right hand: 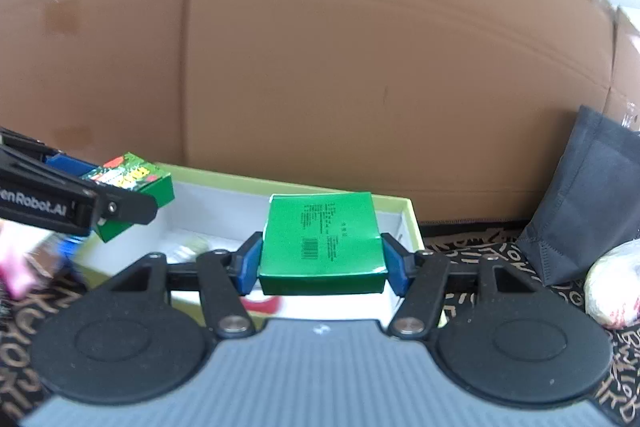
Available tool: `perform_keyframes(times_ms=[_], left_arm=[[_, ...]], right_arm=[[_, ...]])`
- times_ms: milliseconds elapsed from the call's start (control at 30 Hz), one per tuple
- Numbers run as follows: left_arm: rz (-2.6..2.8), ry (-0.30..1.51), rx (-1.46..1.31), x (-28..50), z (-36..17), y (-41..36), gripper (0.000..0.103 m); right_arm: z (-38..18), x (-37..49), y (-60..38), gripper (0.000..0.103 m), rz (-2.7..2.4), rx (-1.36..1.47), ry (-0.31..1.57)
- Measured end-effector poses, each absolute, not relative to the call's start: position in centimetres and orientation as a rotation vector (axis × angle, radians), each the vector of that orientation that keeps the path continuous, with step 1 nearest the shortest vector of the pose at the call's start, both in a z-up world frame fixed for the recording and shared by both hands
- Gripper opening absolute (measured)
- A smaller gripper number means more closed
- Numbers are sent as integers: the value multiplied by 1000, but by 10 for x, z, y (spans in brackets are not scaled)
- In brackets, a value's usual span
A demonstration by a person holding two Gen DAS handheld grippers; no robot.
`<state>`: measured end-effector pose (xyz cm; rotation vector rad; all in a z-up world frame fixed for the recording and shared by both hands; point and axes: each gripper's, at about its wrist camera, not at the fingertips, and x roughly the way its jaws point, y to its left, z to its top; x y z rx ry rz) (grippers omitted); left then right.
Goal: Organize objects
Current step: 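Carry both green boxes into the shoebox and release them, then grasp the steel wool scrubber with the right gripper while the left gripper grasps the blue medicine box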
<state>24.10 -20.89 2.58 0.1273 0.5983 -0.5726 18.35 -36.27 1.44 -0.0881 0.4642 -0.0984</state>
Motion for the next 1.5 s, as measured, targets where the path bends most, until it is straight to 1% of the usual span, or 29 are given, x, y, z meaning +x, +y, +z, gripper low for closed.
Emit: perform_keyframes(times_ms=[200,300,333,367,400,433,467,533,600,633,800,933,1000,1133,1233,1500], left_arm=[[-545,632,151,274,2,-227,63],[-553,641,142,284,-5,-232,64],[-556,642,135,286,-7,-232,65],[-562,642,125,289,-8,-231,75],[-563,648,116,291,-9,-230,81],[-550,656,110,290,-9,-228,86],[-532,654,97,289,-8,-224,86],[-528,640,67,284,-2,-216,86],[-528,614,29,275,3,-202,86],[-535,595,11,269,5,-196,86],[-494,510,-17,215,17,-160,87],[-474,473,-21,161,13,-126,92],[-458,472,-38,138,6,-109,92],[-393,488,-59,102,-14,-68,92],[-303,522,-84,86,-30,-34,92],[-136,538,-136,71,-56,37,92]], right_arm=[[-7,231,-387,60,-103,-63,554],[-17,238,-389,61,-117,-84,570],[-21,240,-390,62,-121,-88,576],[-25,245,-388,68,-122,-92,585],[-27,248,-388,80,-120,-101,592],[-29,249,-387,87,-116,-117,597],[-29,249,-385,94,-121,-132,595],[-23,239,-383,95,-138,-155,550],[-15,222,-382,101,-143,-157,499],[-10,211,-382,103,-145,-151,467],[8,151,-373,103,-128,-85,354],[5,105,-353,103,-49,-32,311],[-1,85,-339,103,-7,-11,308],[-19,60,-314,103,37,14,327],[-34,48,-292,103,95,53,382],[-70,40,-226,103,243,80,523]])
